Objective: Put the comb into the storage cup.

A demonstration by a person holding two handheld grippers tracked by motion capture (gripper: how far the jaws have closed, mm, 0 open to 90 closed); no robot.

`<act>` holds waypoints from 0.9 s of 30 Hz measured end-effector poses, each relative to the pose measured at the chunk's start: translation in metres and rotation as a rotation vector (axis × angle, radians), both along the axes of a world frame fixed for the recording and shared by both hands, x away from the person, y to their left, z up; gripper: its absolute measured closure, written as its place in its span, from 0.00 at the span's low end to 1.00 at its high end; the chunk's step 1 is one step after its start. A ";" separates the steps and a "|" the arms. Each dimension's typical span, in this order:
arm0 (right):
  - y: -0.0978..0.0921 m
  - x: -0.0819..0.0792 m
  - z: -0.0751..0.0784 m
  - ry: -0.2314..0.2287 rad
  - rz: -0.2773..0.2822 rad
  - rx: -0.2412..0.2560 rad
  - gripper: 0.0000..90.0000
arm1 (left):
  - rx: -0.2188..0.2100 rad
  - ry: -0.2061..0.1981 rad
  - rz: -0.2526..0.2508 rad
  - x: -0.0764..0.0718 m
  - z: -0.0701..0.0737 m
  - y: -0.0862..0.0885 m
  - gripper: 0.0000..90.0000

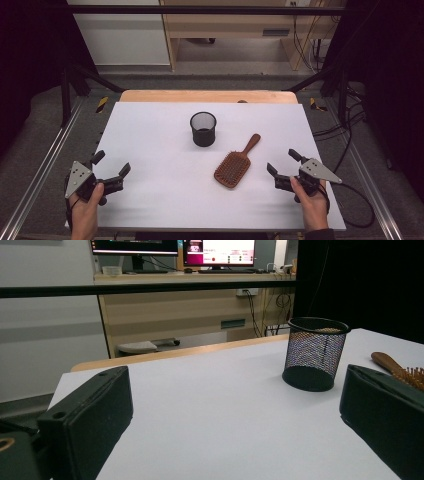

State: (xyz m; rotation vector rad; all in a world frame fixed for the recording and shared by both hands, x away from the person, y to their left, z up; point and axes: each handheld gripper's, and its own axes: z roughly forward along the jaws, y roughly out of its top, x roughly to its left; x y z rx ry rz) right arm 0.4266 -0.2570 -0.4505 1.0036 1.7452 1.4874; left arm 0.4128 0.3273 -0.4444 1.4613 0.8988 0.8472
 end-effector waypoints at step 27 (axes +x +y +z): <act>0.031 0.066 0.019 0.267 -0.071 -0.208 0.11 | -0.009 -0.003 -0.004 -0.001 0.003 0.003 0.01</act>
